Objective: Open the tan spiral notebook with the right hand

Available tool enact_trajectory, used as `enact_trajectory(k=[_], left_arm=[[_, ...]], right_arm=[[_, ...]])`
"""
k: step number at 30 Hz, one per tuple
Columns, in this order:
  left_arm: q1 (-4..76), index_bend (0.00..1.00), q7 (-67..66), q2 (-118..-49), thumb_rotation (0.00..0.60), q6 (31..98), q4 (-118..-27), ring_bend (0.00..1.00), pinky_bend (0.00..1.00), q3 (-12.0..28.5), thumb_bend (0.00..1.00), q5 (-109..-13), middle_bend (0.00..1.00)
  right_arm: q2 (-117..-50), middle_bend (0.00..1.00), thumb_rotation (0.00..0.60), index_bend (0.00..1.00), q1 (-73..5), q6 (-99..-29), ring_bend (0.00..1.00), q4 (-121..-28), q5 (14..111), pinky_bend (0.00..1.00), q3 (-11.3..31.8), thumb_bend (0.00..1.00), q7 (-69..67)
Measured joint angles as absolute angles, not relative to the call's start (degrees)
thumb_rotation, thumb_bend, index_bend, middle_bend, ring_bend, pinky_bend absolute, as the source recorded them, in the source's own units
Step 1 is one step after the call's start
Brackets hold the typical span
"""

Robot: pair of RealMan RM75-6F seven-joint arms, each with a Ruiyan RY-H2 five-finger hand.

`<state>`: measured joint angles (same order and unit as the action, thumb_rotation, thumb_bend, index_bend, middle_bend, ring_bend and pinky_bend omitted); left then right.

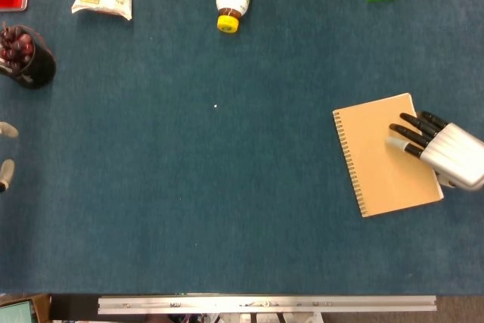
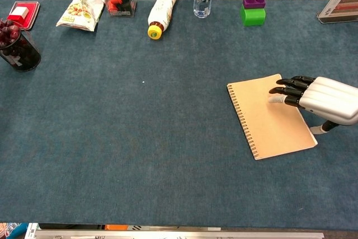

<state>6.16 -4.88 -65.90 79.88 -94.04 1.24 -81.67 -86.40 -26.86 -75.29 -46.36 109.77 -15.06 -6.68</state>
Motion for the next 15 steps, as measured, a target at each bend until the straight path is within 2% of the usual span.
enact_trajectory(k=[15], left_arm=[[6.16,0.37,-5.00,-65.92,0.600,79.89,-94.10,0.16,0.26,1.21,0.32,-81.71,0.11]], right_arm=[[-85.96,0.16,0.600,0.17,-26.92,-75.54,0.06,-47.36,109.36,0.16,-14.82,0.21,-7.01]])
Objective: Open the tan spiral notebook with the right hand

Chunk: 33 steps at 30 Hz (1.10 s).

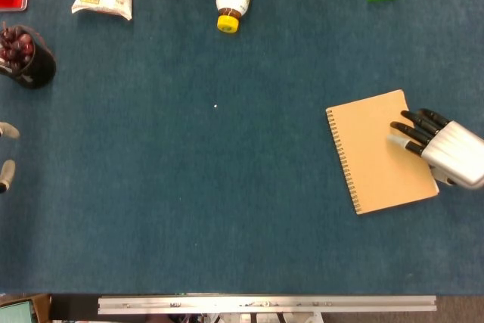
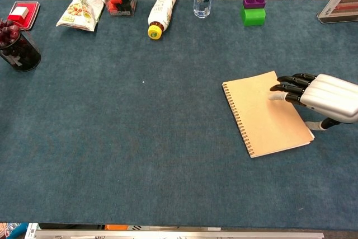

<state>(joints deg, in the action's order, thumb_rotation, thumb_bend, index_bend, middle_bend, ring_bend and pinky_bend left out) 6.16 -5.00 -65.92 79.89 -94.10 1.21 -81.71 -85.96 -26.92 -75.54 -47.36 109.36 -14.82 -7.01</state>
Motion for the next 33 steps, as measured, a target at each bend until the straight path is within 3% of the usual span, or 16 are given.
enact_trajectory(k=[10,28,33], left_arm=[[6.16,0.37,-4.94,-65.88,0.600,79.88,-94.11,0.16,0.26,1.22,0.32,-81.69,0.11],[6.17,0.37,-4.90,-65.85,0.600,79.82,-94.18,0.16,0.26,1.23,0.32,-81.60,0.11],[6.16,0.37,-4.91,-65.84,0.600,79.85,-94.18,0.16,0.26,1.21,0.32,-81.66,0.11]], right_arm=[[-86.30,0.18,0.600,0.17,-26.79,-75.32,0.06,-47.26,109.21,0.17,-14.97,0.34,-7.65],[-86.65,0.24,0.600,0.34,-26.75,-76.15,0.06,-47.53,109.31,0.17,-14.96,0.46,-8.92],[-86.42,0.24,0.600,0.45,-26.83,-76.55,0.06,-48.14,109.42,0.17,-14.88,0.47,-8.87]])
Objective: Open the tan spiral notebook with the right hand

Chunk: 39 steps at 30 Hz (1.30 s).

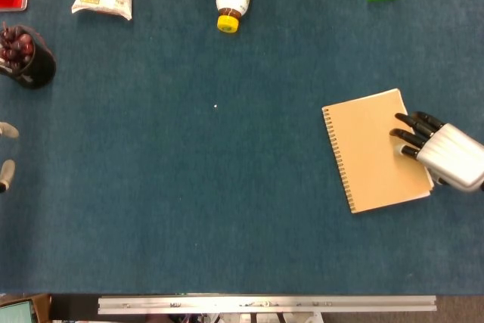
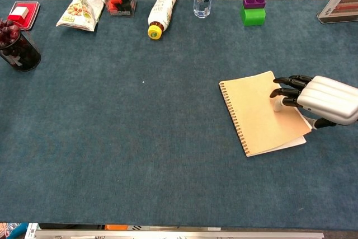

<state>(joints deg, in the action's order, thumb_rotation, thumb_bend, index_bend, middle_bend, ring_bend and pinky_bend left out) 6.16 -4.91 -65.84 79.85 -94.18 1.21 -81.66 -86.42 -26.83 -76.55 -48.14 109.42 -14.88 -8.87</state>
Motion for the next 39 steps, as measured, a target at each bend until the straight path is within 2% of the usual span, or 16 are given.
enact_trajectory(k=[10,19,32,39], left_arm=[[6.18,0.37,-4.85,-65.83,0.600,79.83,-94.18,0.16,0.26,1.24,0.32,-81.62,0.11],[6.16,0.37,-4.90,-65.84,0.600,79.93,-94.20,0.16,0.26,1.29,0.32,-81.61,0.11],[6.13,0.37,-5.13,-65.80,0.600,80.07,-94.38,0.16,0.26,1.25,0.32,-81.77,0.11],[6.12,0.37,-5.14,-65.81,0.600,80.06,-94.41,0.16,0.26,1.22,0.32,-81.81,0.11]], right_arm=[[-83.82,0.27,0.600,0.49,-26.71,-76.13,0.09,-51.11,109.33,0.17,-15.24,0.48,-7.30],[-78.87,0.27,0.600,0.50,-26.16,-75.76,0.09,-56.39,109.11,0.17,-15.82,0.48,-4.16],[-65.43,0.30,0.600,0.54,-25.26,-76.95,0.12,-71.78,110.23,0.17,-16.86,0.48,4.14],[-62.58,0.30,0.600,0.54,-25.93,-76.47,0.12,-77.86,111.87,0.17,-15.83,0.48,7.65]])
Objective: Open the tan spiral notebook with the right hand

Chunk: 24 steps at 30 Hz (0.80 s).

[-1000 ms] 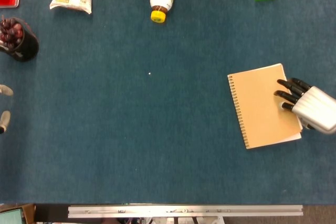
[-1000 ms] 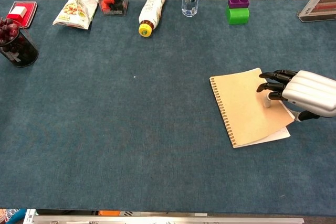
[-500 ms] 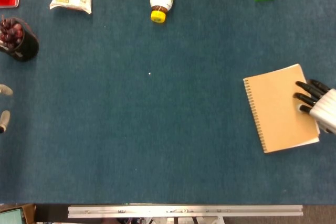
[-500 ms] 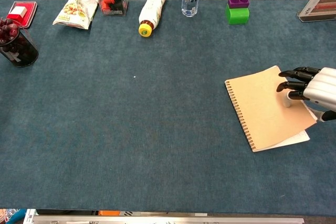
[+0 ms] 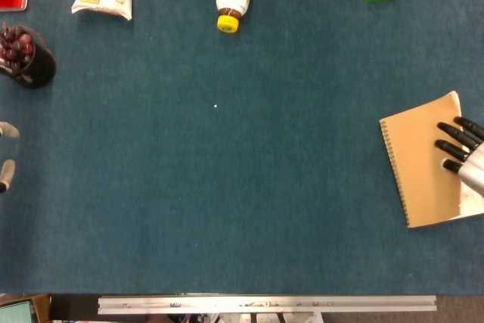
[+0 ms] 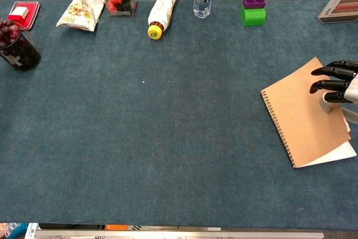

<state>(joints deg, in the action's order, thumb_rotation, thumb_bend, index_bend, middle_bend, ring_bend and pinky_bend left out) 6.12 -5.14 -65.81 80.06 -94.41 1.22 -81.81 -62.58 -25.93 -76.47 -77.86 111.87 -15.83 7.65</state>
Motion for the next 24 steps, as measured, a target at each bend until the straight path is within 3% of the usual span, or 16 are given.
enact_trajectory(k=[7,9,12,15,24], left_arm=[[6.15,0.37,-4.67,-65.62,0.600,79.93,-94.66,0.16,0.26,1.19,0.32,-81.82,0.11],[6.16,0.37,-4.58,-65.54,0.600,79.85,-94.69,0.16,0.26,1.19,0.32,-81.77,0.11],[6.18,0.37,-4.58,-65.47,0.600,79.78,-94.75,0.16,0.26,1.14,0.32,-81.80,0.11],[6.19,0.37,-4.61,-65.44,0.600,79.67,-94.77,0.16,0.26,1.09,0.32,-81.79,0.11],[6.22,0.37,-4.53,-65.39,0.600,79.59,-94.83,0.16,0.26,1.11,0.32,-81.69,0.11]], right_arm=[[-64.96,0.30,0.600,0.52,-26.68,-75.82,0.12,-77.55,112.89,0.17,-14.18,0.48,7.38],[-66.16,0.30,0.600,0.44,-26.84,-75.90,0.12,-76.86,113.16,0.17,-13.63,0.47,7.03],[-67.98,0.30,0.600,0.24,-27.01,-76.43,0.12,-75.71,113.61,0.17,-12.81,0.46,6.54],[-69.97,0.30,0.600,0.15,-27.03,-77.86,0.12,-74.50,114.17,0.17,-12.02,0.44,5.68],[-76.36,0.30,0.600,0.11,-26.91,-82.18,0.12,-70.25,115.60,0.17,-10.12,0.35,2.26]])
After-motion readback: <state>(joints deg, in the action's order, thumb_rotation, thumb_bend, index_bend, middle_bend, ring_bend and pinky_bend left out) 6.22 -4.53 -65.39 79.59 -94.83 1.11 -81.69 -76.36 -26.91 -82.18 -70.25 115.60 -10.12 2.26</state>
